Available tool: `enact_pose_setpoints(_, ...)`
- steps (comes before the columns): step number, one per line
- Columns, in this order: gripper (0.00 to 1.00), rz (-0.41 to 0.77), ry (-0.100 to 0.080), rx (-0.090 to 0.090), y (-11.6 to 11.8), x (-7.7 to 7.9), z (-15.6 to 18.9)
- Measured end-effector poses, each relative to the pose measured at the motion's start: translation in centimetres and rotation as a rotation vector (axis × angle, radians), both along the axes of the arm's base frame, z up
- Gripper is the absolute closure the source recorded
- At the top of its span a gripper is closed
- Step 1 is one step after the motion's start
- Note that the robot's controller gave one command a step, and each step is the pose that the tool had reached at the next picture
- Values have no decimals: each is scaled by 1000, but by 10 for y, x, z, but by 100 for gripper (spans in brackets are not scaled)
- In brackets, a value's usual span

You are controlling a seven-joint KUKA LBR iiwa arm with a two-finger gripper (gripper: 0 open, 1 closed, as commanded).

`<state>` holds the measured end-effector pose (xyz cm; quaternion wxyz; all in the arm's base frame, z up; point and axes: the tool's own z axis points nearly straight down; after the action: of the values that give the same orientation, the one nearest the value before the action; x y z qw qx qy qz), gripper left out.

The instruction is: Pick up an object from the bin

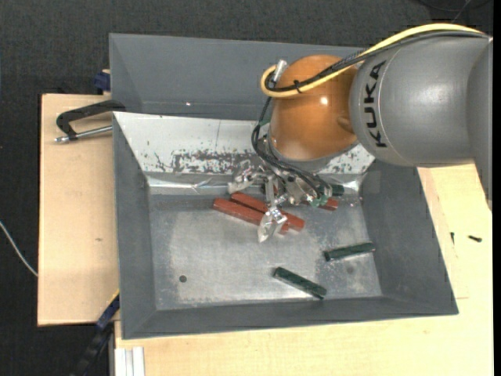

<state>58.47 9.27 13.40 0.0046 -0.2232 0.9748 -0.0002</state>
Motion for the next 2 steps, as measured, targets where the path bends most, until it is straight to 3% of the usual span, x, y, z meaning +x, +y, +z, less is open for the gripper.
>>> enact_pose_setpoints(1, 100, -150, 7, 11, -42, 18, -53)
enact_pose_setpoints(2, 100, -151, 7, 11, -42, 18, -53)
